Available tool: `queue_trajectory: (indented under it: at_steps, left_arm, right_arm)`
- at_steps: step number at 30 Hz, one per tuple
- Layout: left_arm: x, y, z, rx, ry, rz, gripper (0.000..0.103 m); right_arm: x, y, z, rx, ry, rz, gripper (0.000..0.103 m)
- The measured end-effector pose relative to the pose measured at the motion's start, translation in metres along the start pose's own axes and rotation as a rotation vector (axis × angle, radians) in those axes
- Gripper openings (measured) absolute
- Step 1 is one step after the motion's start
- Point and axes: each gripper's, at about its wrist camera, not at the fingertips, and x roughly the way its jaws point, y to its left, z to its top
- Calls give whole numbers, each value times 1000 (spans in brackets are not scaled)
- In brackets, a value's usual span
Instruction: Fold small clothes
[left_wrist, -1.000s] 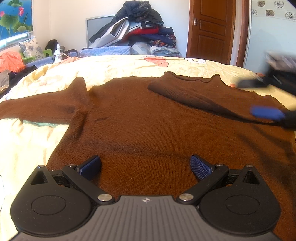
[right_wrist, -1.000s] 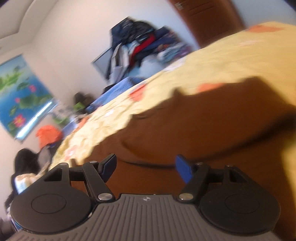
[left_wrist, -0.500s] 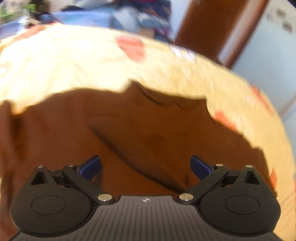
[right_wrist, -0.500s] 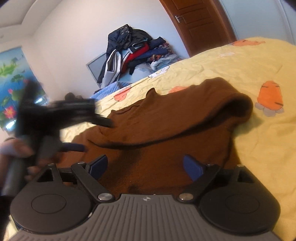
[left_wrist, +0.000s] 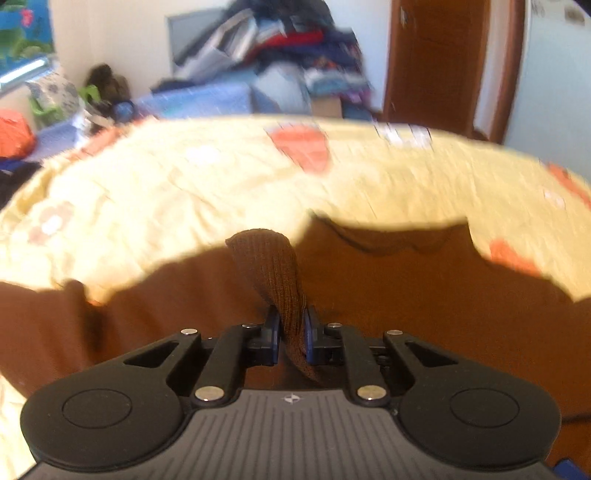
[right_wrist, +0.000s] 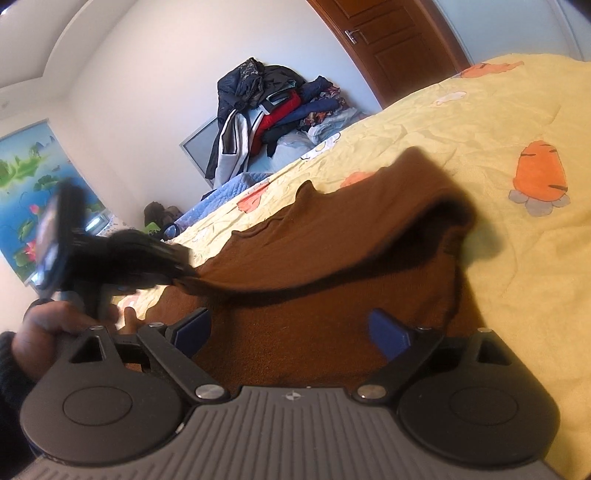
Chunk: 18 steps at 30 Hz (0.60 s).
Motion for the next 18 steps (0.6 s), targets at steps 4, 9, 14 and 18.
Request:
queue_trajectory:
  at_steps: [4,9,14,18]
  left_arm:
    - [-19,38,0,-64,-79,33,12]
    - [15,77,-30,-86,85,70,15]
    - [-32,91,-35,-103,-21,117,70]
    - [-74,88,-35,-122,-241,8,90]
  right_arm:
    - [0,2,0,-8,1,-4,93]
    - [0,6,-1,-32,6,-16,94]
    - [-13,31,0,-163,26,-64,93]
    - [-36,49,30,-212,-88,26,102]
